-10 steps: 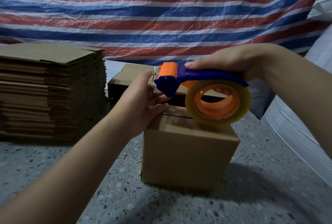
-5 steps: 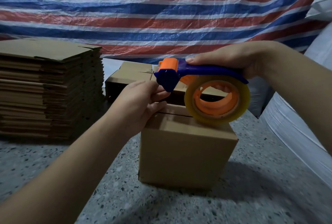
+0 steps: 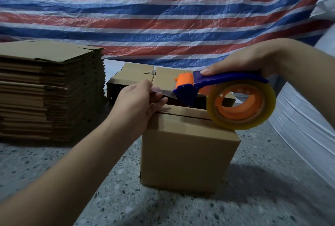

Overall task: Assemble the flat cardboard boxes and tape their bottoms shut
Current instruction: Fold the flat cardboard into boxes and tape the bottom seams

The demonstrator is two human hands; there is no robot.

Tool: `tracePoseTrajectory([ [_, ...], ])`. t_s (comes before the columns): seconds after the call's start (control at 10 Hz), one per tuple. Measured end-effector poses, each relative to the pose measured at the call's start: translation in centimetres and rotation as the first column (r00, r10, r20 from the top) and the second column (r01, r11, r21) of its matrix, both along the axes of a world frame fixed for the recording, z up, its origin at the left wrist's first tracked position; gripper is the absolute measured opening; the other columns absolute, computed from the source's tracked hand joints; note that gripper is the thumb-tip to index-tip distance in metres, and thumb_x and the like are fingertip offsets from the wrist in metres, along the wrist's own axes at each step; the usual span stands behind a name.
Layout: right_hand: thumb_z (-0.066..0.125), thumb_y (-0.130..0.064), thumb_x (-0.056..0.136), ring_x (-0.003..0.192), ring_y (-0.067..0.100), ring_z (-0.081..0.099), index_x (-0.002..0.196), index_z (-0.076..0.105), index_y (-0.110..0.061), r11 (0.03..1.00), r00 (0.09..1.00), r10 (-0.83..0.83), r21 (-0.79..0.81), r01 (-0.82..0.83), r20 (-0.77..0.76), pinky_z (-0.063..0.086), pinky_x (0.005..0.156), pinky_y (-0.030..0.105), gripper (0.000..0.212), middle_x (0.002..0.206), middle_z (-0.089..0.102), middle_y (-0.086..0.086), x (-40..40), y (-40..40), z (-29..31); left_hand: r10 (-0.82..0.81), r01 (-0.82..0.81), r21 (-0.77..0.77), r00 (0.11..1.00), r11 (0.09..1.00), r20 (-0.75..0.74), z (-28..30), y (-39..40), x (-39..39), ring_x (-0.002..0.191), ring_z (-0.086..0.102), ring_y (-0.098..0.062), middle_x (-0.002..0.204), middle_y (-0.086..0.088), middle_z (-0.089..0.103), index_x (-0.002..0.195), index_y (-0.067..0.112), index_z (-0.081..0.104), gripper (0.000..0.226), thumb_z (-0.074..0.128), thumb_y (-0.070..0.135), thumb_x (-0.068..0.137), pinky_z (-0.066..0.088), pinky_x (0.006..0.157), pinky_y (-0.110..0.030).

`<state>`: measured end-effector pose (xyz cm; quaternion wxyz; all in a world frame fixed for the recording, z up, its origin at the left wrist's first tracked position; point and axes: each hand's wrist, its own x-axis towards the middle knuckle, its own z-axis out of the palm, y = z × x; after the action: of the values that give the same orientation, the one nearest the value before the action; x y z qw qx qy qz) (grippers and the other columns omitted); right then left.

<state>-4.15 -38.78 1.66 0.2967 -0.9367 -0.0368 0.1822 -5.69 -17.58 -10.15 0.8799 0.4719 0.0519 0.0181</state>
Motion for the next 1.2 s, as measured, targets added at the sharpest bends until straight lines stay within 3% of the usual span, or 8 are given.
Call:
tracePoseTrajectory([
  [0.1,0.083,-0.059,0.065,0.074,0.014,0.074,0.117,0.072,-0.016,0.994,1.0,-0.009,-0.111,0.008,-0.011,0.058,0.062,0.028,0.068,0.101,0.078,0.004,0.1,0.6,0.6,-0.093,0.074,0.225,0.993,0.972,0.078,-0.4,2.7,0.4,0.058,0.06,-0.013,0.068,-0.008,0.059,0.082,0.002,0.06,0.018,0.06,0.014,0.095,0.055,0.053,-0.021],
  [0.2,0.079,-0.069,0.045,0.062,0.017,0.073,0.11,0.067,-0.013,0.97,0.995,-0.056,-0.24,0.036,-0.077,0.054,0.049,0.026,0.086,0.086,0.078,0.008,0.3,1.9,0.6,-0.194,0.082,0.615,0.974,0.784,0.117,-1.8,4.6,0.5,0.051,0.052,-0.007,0.06,0.001,0.057,0.084,0.006,0.067,0.031,0.07,0.037,0.088,0.047,0.049,-0.02],
  [0.3,0.077,-0.07,0.044,0.058,0.015,0.071,0.101,0.071,-0.013,0.956,0.996,-0.041,-0.292,0.017,-0.077,0.053,0.047,0.025,0.08,0.081,0.077,0.008,0.6,2.9,0.8,-0.202,0.107,0.64,0.976,0.76,0.076,-2.8,4.9,-0.1,0.049,0.056,-0.006,0.06,0.004,0.064,0.079,0.011,0.066,0.025,0.069,0.034,0.088,0.047,0.052,-0.023],
  [0.4,0.076,-0.071,0.043,0.059,0.015,0.072,0.1,0.071,-0.014,0.93,0.997,-0.019,-0.367,-0.012,-0.081,0.053,0.047,0.025,0.08,0.079,0.077,0.006,0.8,4.1,0.9,-0.191,0.1,0.597,0.977,0.796,0.091,-3.2,4.9,-0.1,0.046,0.055,-0.006,0.058,0.005,0.064,0.073,0.013,0.061,0.023,0.065,0.025,0.093,0.048,0.047,-0.021],
  [0.6,0.072,-0.07,0.05,0.056,0.014,0.071,0.099,0.071,-0.014,0.907,0.996,-0.013,-0.42,-0.027,-0.091,0.052,0.047,0.024,0.075,0.075,0.076,0.006,1.4,5.3,1.0,-0.26,0.226,0.383,0.965,0.896,0.038,-4.2,5.0,-0.3,0.047,0.052,-0.006,0.058,0.001,0.057,0.078,0.009,0.055,0.022,0.054,0.016,0.099,0.049,0.046,-0.018],
  [0.8,0.071,-0.07,0.055,0.059,0.014,0.071,0.099,0.072,-0.015,0.897,0.996,0.0,-0.44,-0.038,-0.087,0.053,0.048,0.024,0.07,0.077,0.077,0.006,1.5,5.9,1.0,-0.256,0.231,0.276,0.965,0.933,0.057,-5.0,4.9,-0.2,0.052,0.053,-0.008,0.062,-0.001,0.057,0.079,0.009,0.053,0.022,0.051,0.015,0.1,0.051,0.05,-0.018],
  [1.1,0.072,-0.069,0.054,0.059,0.014,0.071,0.1,0.073,-0.015,0.906,0.997,-0.02,-0.423,-0.013,-0.074,0.053,0.048,0.024,0.071,0.08,0.077,0.006,1.3,5.9,0.6,-0.222,0.196,0.452,0.975,0.87,0.003,-6.4,4.2,-0.4,0.05,0.042,-0.009,0.059,0.003,0.052,0.085,0.01,0.055,0.024,0.057,0.03,0.097,0.035,0.053,-0.025],
  [1.2,0.072,-0.069,0.054,0.057,0.013,0.07,0.099,0.073,-0.015,0.909,0.997,-0.023,-0.418,-0.008,-0.069,0.051,0.046,0.024,0.069,0.078,0.077,0.005,1.3,5.9,0.6,-0.178,0.152,0.512,0.984,0.846,0.002,-6.7,4.1,-0.5,0.057,0.038,-0.013,0.069,-0.004,0.048,0.091,0.009,0.057,0.029,0.057,0.038,0.096,0.032,0.055,-0.027],
])
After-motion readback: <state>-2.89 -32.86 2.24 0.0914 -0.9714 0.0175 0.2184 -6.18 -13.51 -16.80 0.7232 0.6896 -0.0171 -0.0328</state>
